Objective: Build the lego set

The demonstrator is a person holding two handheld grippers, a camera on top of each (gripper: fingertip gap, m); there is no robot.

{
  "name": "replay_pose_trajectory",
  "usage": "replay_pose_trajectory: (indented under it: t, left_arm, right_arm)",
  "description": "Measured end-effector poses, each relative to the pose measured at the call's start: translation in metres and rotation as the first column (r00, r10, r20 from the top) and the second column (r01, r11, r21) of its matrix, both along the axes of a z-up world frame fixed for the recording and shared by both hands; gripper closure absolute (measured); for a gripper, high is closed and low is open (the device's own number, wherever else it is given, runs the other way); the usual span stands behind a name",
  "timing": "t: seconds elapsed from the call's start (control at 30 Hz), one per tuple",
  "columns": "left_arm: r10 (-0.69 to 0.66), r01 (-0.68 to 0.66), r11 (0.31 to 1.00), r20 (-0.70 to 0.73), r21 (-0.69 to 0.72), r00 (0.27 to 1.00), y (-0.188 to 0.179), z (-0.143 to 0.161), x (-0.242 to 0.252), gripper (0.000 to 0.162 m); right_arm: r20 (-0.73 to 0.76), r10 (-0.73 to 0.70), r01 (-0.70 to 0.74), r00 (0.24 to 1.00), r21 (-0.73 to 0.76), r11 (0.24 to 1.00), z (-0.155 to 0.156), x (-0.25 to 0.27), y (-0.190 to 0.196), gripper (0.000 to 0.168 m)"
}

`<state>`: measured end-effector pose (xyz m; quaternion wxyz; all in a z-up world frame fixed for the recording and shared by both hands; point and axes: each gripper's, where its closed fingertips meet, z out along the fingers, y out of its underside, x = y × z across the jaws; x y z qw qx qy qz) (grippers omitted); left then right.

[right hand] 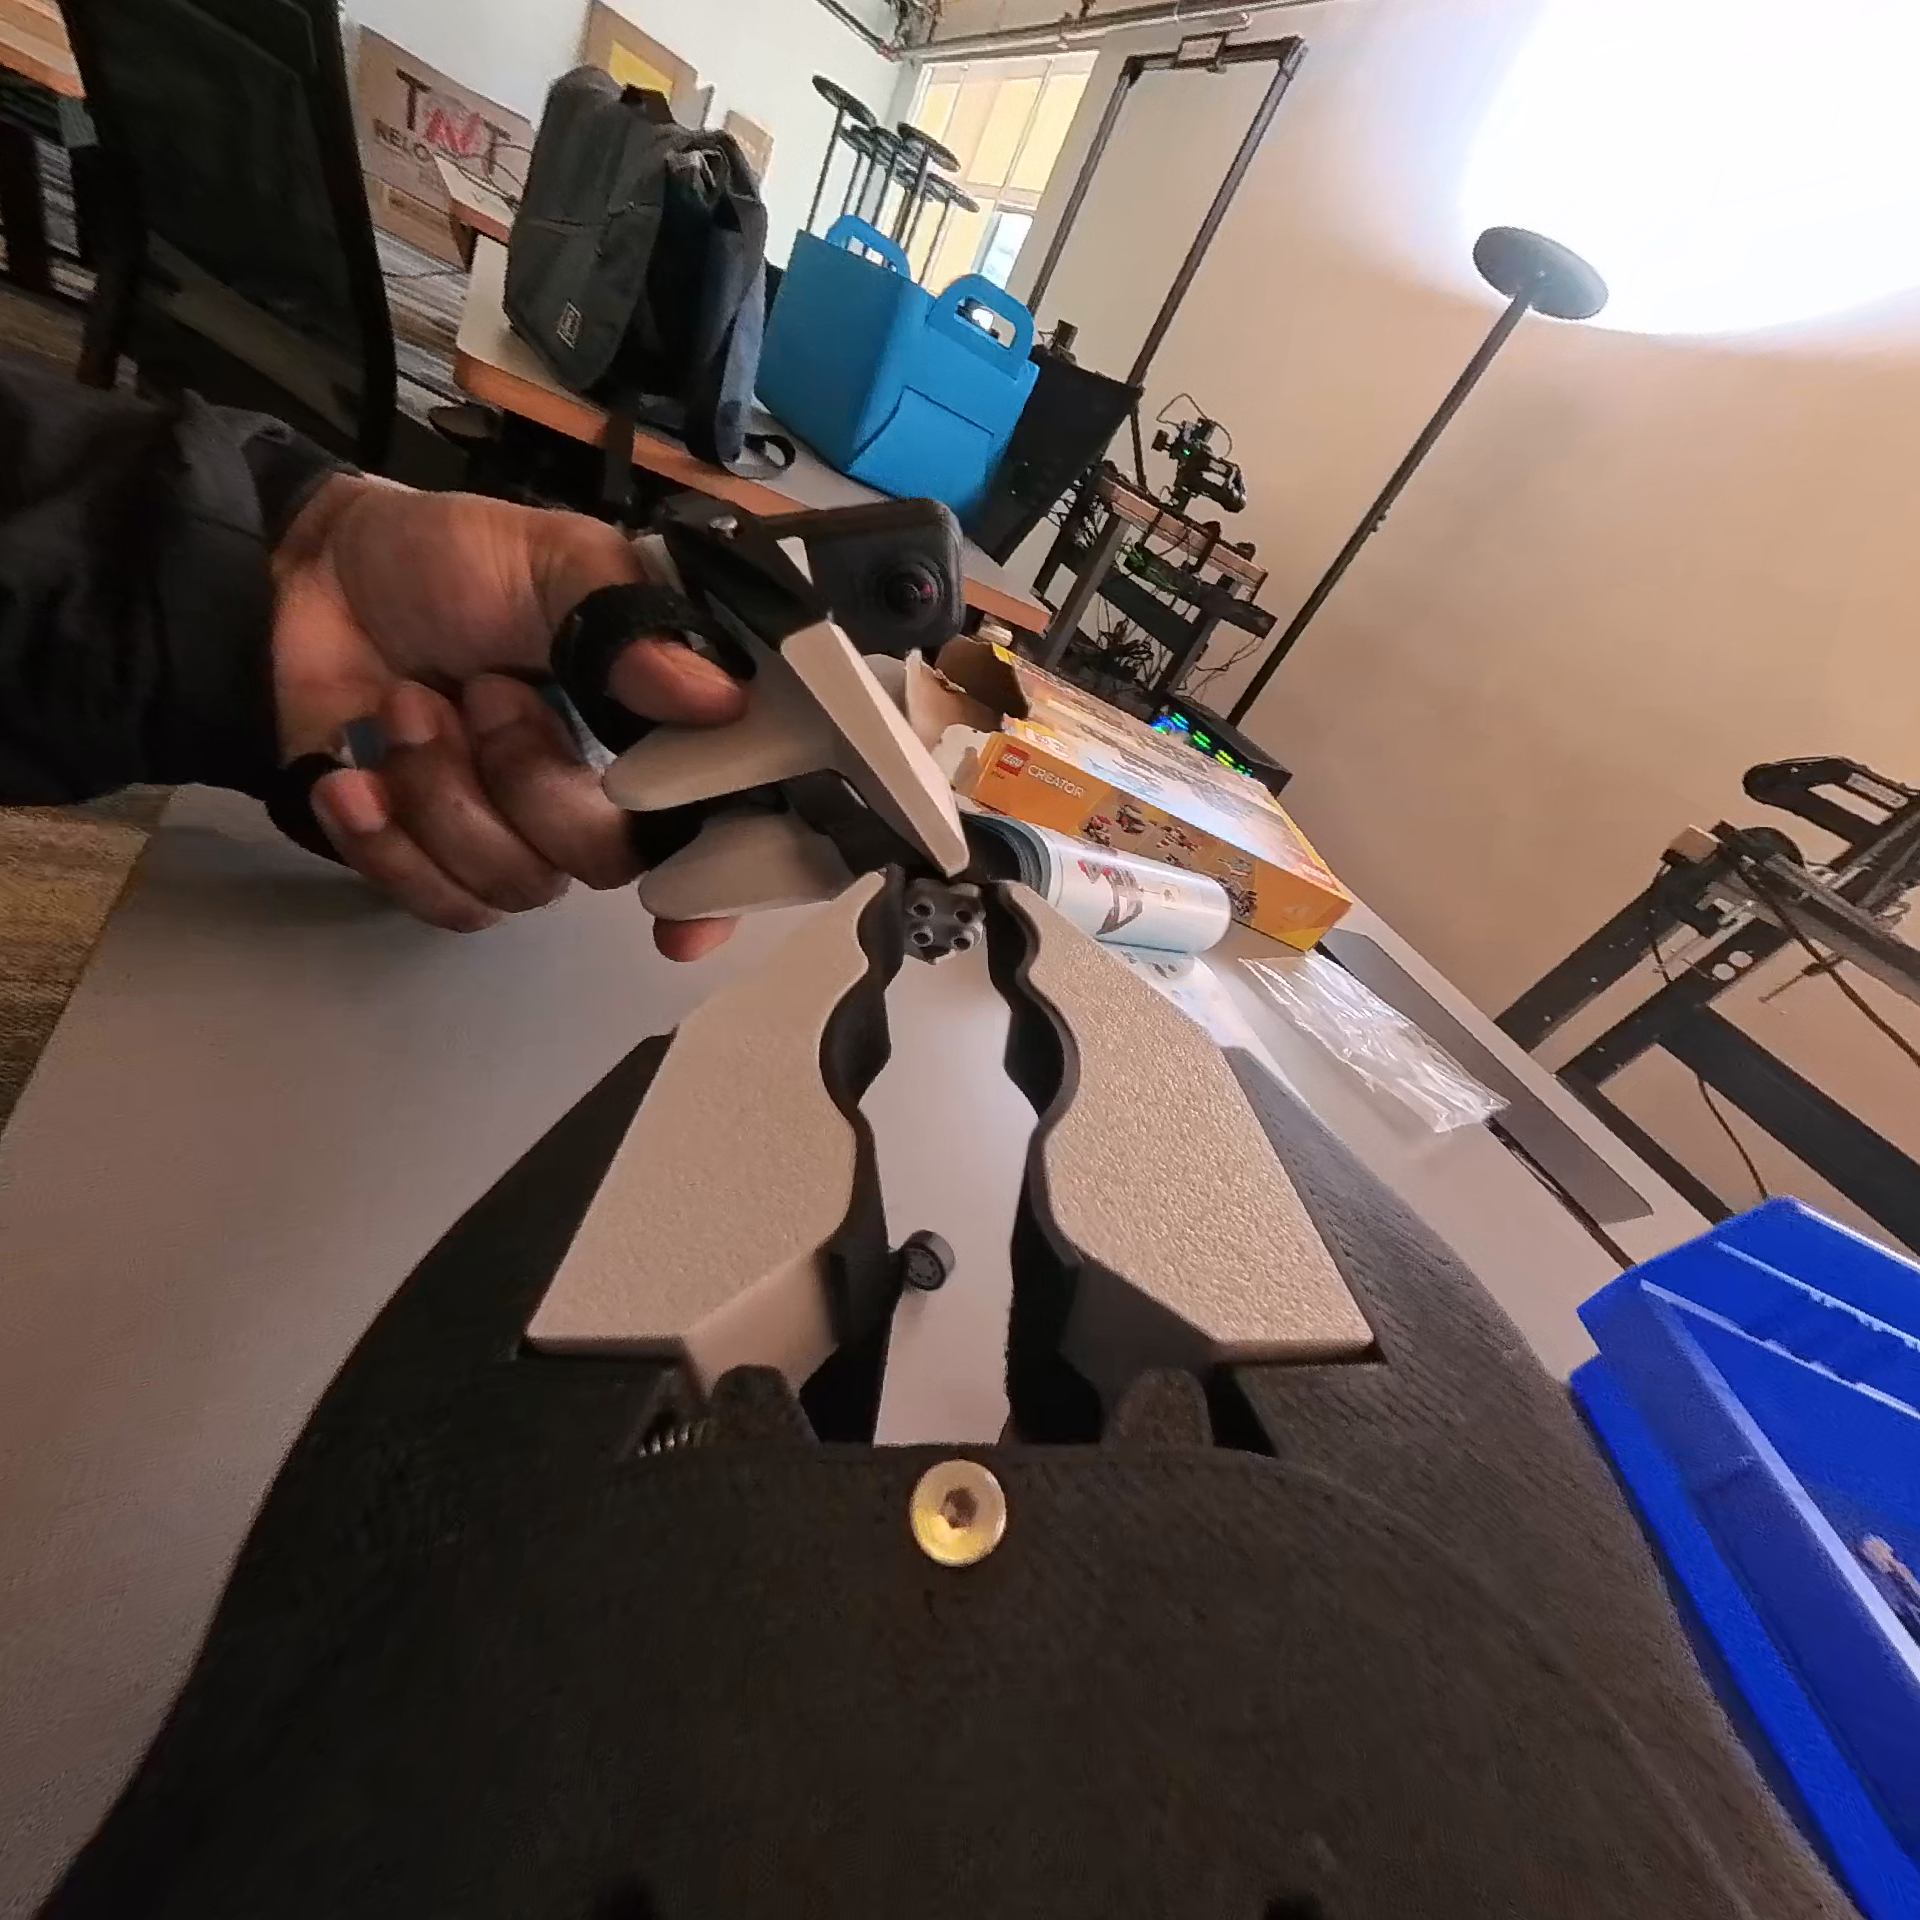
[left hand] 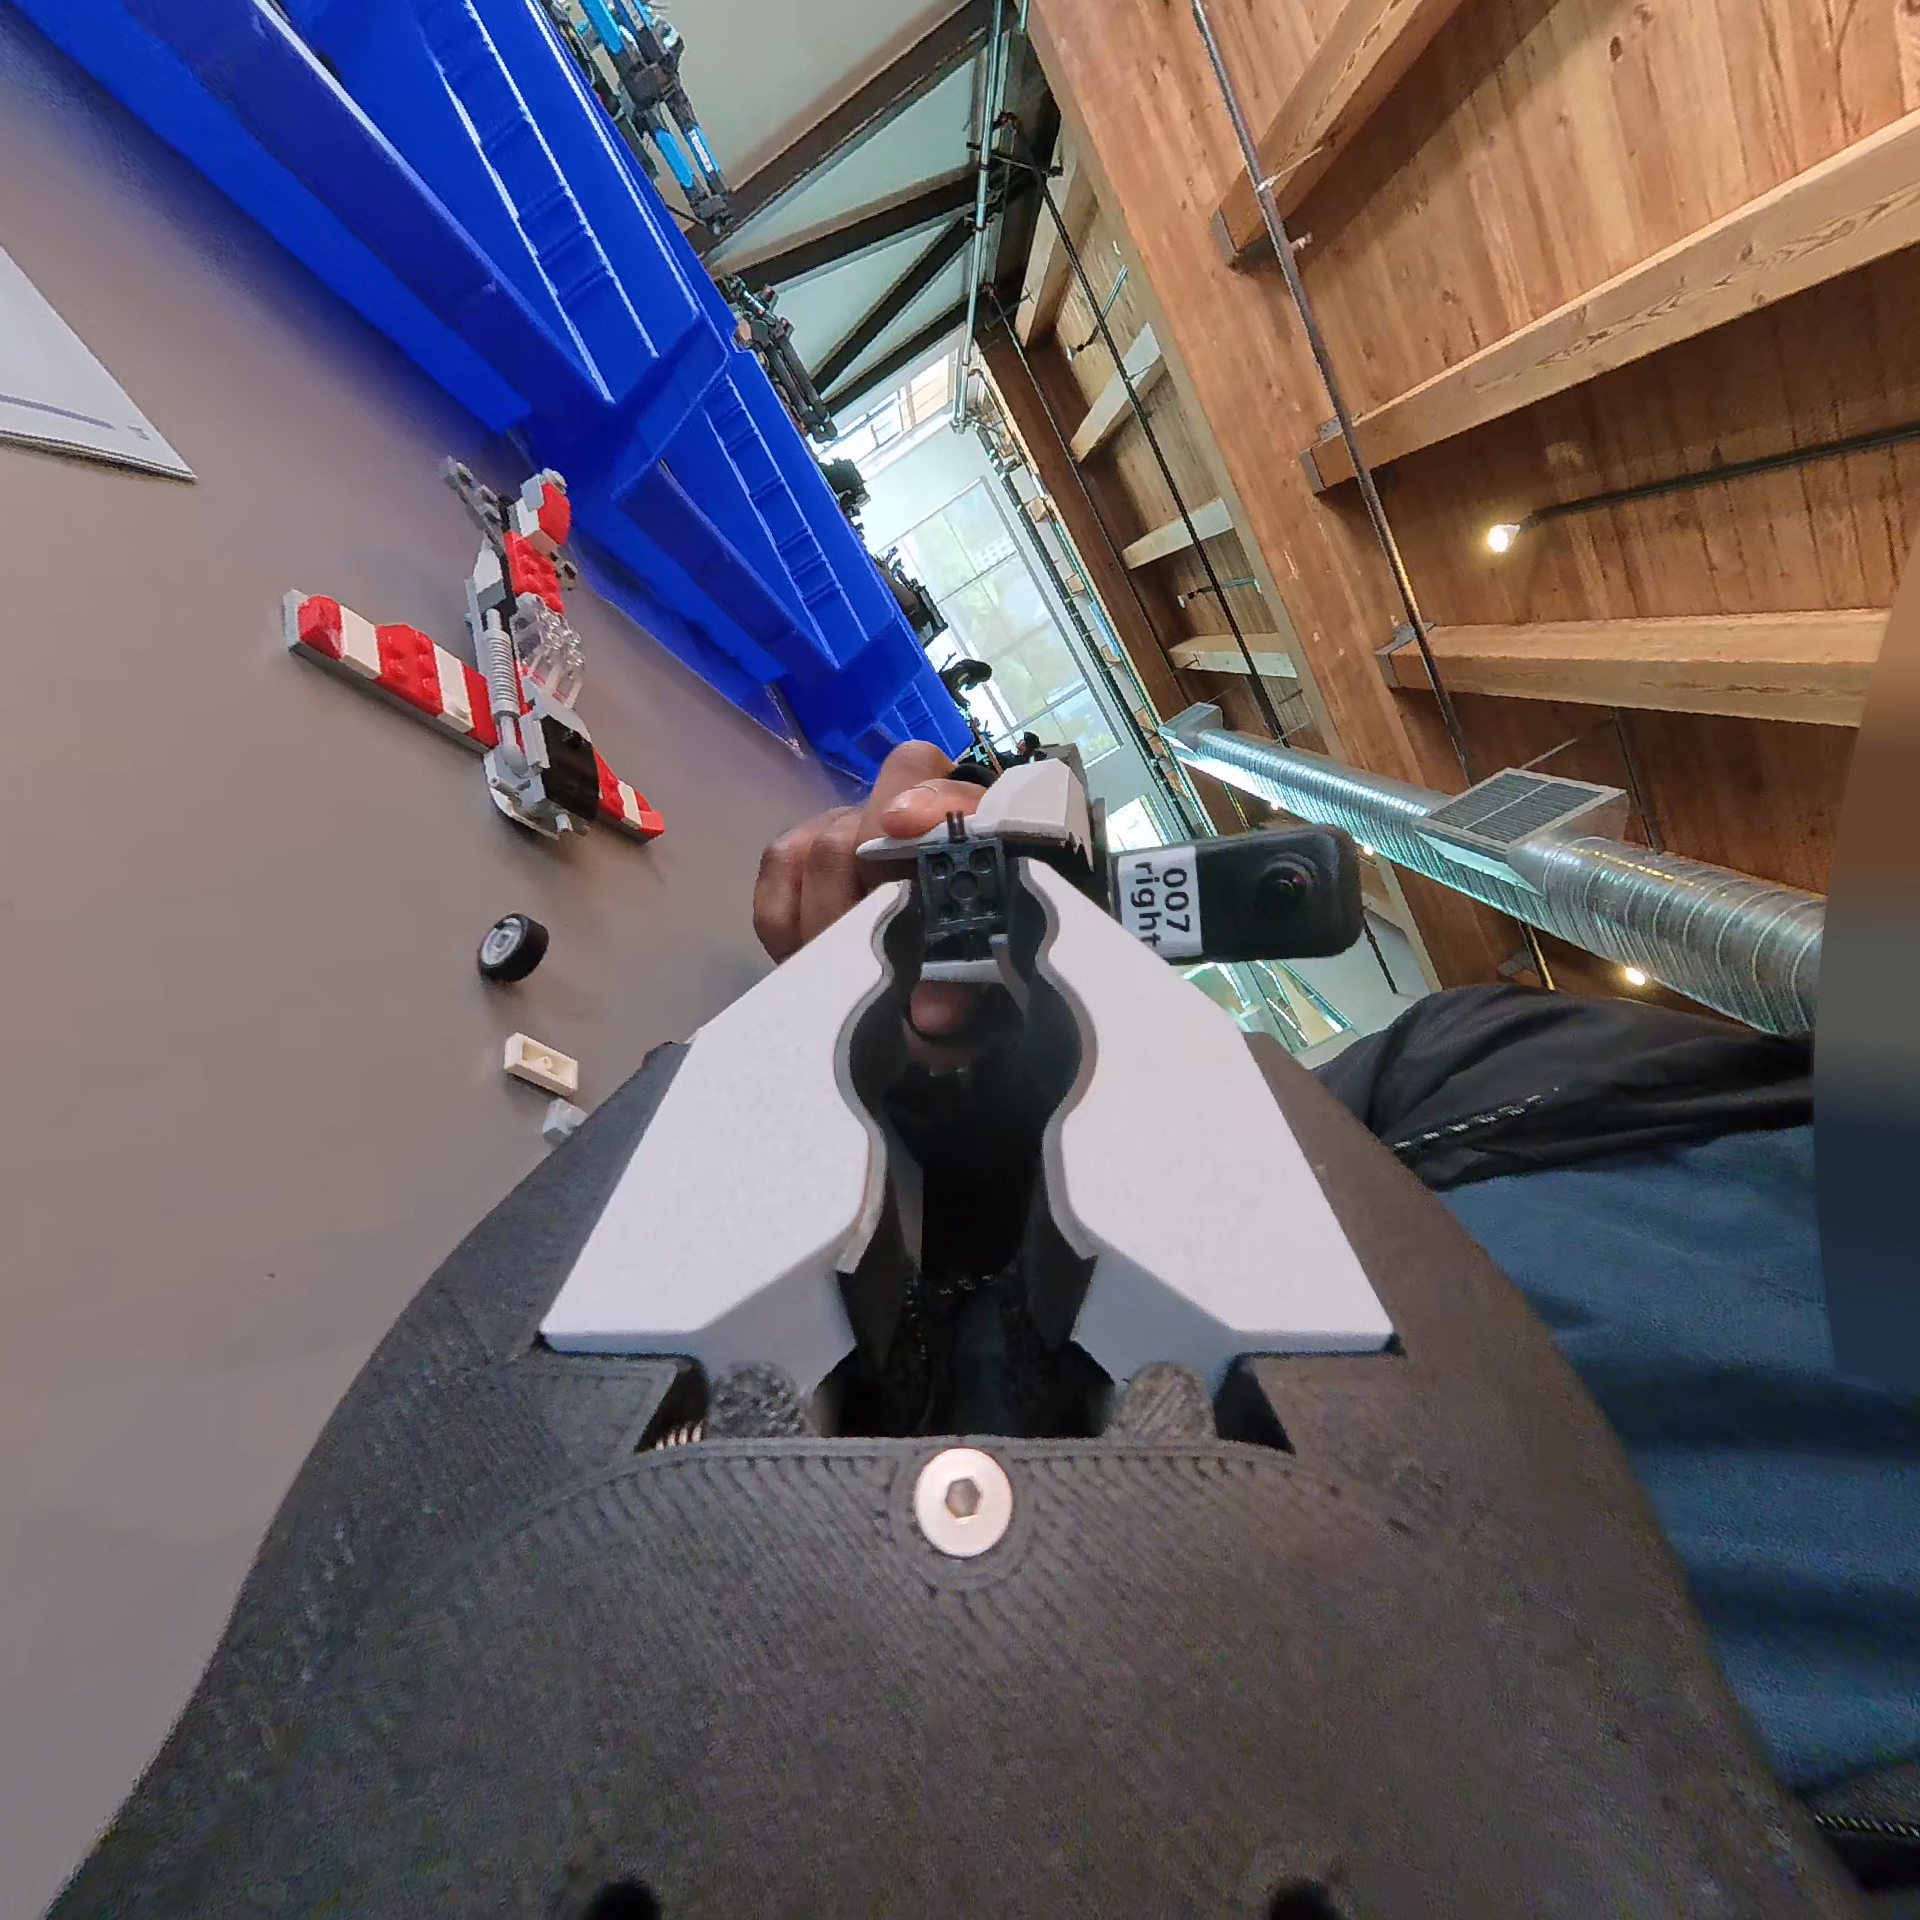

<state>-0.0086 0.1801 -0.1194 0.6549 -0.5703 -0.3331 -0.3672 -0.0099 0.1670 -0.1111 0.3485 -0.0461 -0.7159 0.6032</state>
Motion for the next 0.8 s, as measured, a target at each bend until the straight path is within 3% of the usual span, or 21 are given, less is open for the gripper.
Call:
replay_pose_trajectory:
  t: [0.27, 0.3, 0.37, 0.47, 0.57, 0.8]
  left_arm:
    - [0.012, -0.012, 1.0, 0.013, 0.008, 1.0, -0.002, 0.0, -0.002, 0.146]
    - [0.025, -0.025, 1.0, 0.018, 0.017, 1.0, -0.004, 0.001, -0.005, 0.146]
    - [0.097, -0.103, 0.988, 0.061, 0.111, 0.993, -0.028, 0.011, -0.02, 0.145]
    - [0.171, -0.175, 0.981, 0.054, 0.086, 0.984, -0.047, 0.01, -0.032, 0.145]
    - [0.151, -0.156, 0.985, 0.061, 0.076, 0.987, -0.034, 0.007, -0.029, 0.145]
    - [0.096, -0.097, 0.994, 0.029, 0.053, 0.995, -0.007, 0.007, -0.014, 0.144]
  right_arm:
    - [0.006, -0.007, 0.007, 1.0, -0.001, 1.0, -0.001, -0.001, 0.0, 0.153]
    - [0.016, 0.002, -0.002, 1.0, -0.017, 1.0, 0.001, 0.0, 0.002, 0.16]
    - [0.038, 0.013, -0.01, 0.999, -0.093, 0.996, 0.011, -0.001, 0.018, 0.168]
    - [0.048, -0.017, 0.022, 0.999, -0.107, 0.994, 0.011, -0.007, 0.032, 0.168]
    - [0.04, -0.03, 0.034, 0.999, -0.101, 0.994, 0.009, -0.007, 0.021, 0.168]
    - [-0.027, -0.128, 0.127, 0.991, -0.048, 0.991, 0.005, -0.01, 0.007, 0.139]
